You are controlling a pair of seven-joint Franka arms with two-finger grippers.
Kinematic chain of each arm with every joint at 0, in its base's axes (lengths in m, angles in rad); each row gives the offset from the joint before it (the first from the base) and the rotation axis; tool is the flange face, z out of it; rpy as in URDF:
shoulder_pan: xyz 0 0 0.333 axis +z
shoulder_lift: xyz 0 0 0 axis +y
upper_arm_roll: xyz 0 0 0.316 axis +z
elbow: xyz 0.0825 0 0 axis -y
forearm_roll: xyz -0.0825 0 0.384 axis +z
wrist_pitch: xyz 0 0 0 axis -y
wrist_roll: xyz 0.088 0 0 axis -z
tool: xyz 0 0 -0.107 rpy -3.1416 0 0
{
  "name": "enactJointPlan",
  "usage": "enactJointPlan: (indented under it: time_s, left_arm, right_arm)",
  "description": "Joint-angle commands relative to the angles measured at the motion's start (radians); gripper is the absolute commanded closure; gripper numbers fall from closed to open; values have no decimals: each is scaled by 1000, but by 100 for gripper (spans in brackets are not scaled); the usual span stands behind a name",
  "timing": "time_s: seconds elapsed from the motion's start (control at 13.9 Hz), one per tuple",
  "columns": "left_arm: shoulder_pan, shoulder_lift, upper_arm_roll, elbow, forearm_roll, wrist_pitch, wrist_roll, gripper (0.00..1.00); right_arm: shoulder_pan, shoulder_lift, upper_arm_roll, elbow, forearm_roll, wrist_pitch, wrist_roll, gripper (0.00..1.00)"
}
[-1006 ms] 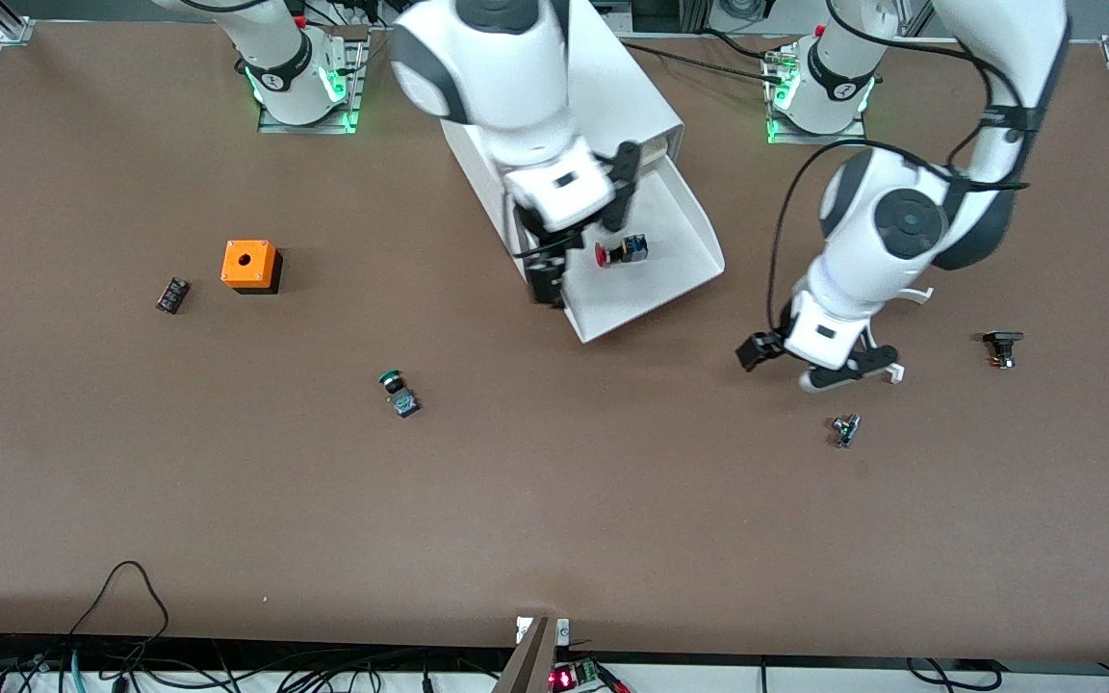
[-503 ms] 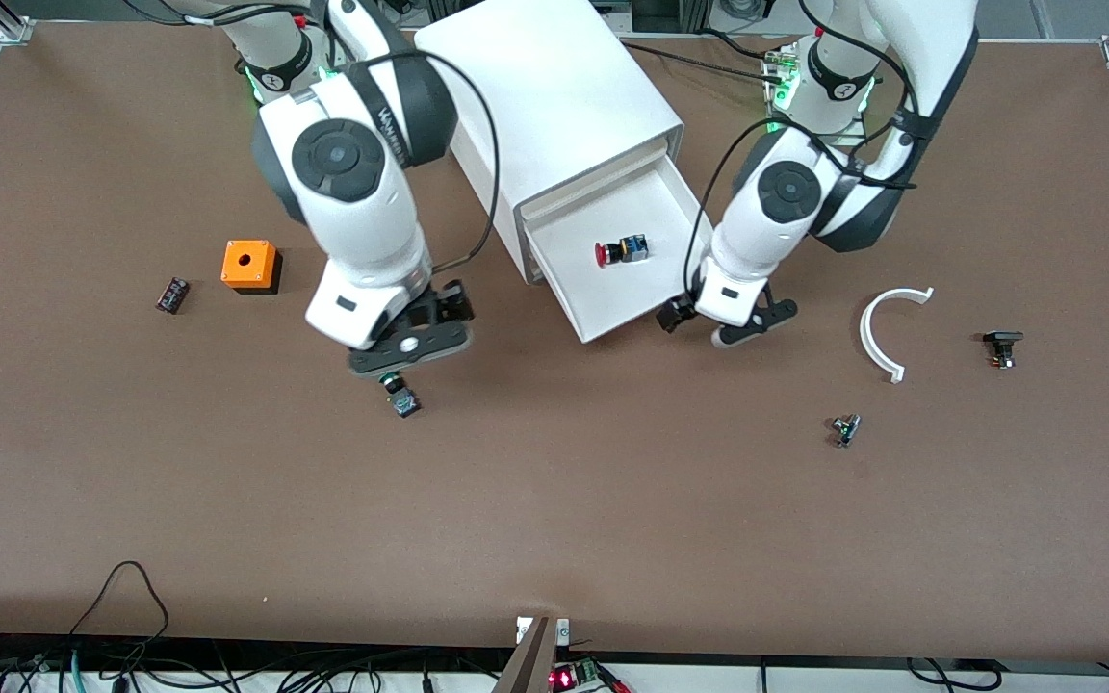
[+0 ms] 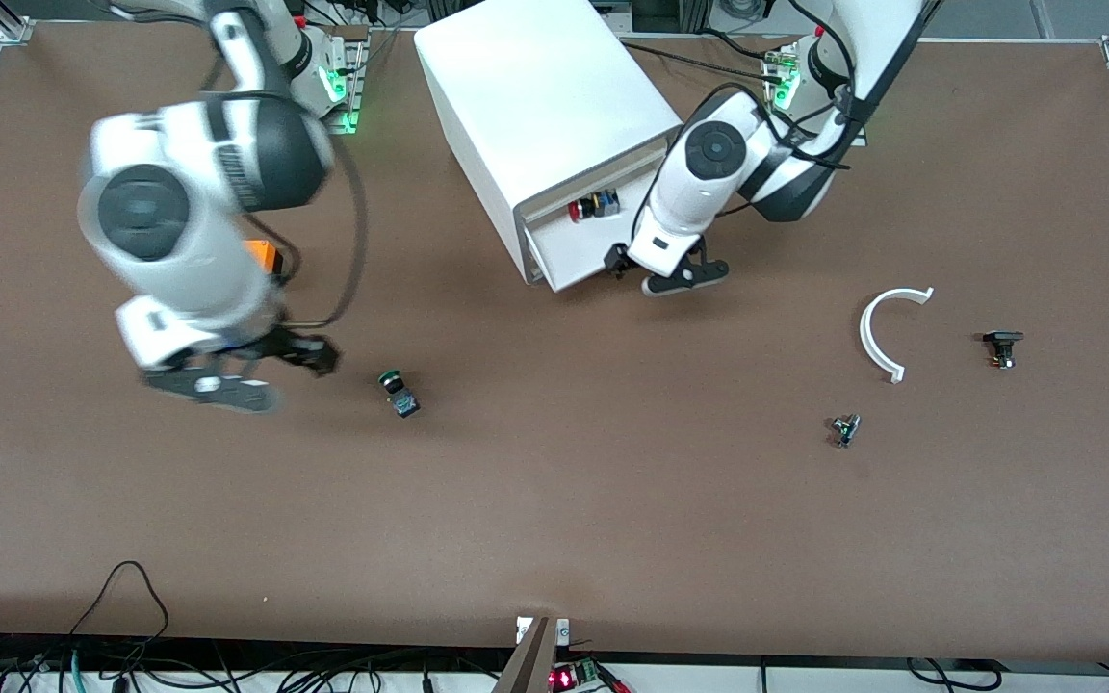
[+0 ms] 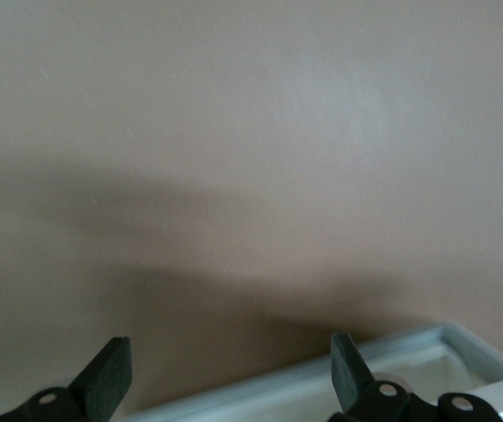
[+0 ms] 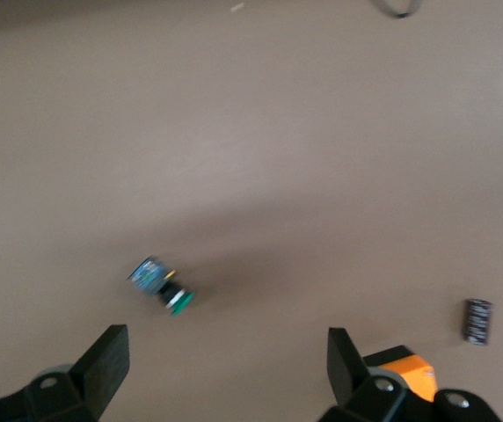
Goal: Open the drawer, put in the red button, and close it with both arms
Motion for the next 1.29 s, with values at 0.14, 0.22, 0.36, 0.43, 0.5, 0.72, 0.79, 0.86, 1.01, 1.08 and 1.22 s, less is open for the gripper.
enactJointPlan:
  time_s: [0.14,0.22,0.36,0.43,0.5,0.72,0.79,0.86,1.01,1.08,1.22]
  left_arm:
    - [3,-34,-95,-46,19,-15,-5,0]
    - [3,-35,-95,-46,19,-15,-5,0]
    - [3,-40,-95,-47,19,-18,-5,0]
    - [3,-43,-95,-46,19,-33,-3,0]
    - [9,-54,-95,-44,19,-41,-3,0]
    - [118,-118,-72,-4,35,-41,0,0]
    - [150,-139,-39,29,35,-42,-2,0]
    - [161,-166,16,55,35,-44,-3,0]
    - [170,-202,136,118,36,-114,103,0]
    - [187,-224,168,163,35,-201,253,0]
    - [209,-252,231,282,35,-418,512,0]
  right_arm:
    - [-253,-176,165,-175,20,5,-92,0]
    - [-269,-191,165,-191,20,5,-144,0]
    - [-298,-196,143,-205,23,4,-357,0]
    - [-304,-190,109,-205,23,-1,-478,0]
    - [-304,-187,96,-205,23,-4,-570,0]
    - [-301,-219,98,-210,23,-91,-520,0]
    - [-302,-249,98,-236,24,-104,-457,0]
    - [-302,-292,96,-274,24,-92,-443,0]
    - [-302,-349,93,-331,26,-78,-442,0]
    - [-304,-363,93,-343,27,-79,-442,0]
    - [-304,-386,92,-380,43,-73,-445,0]
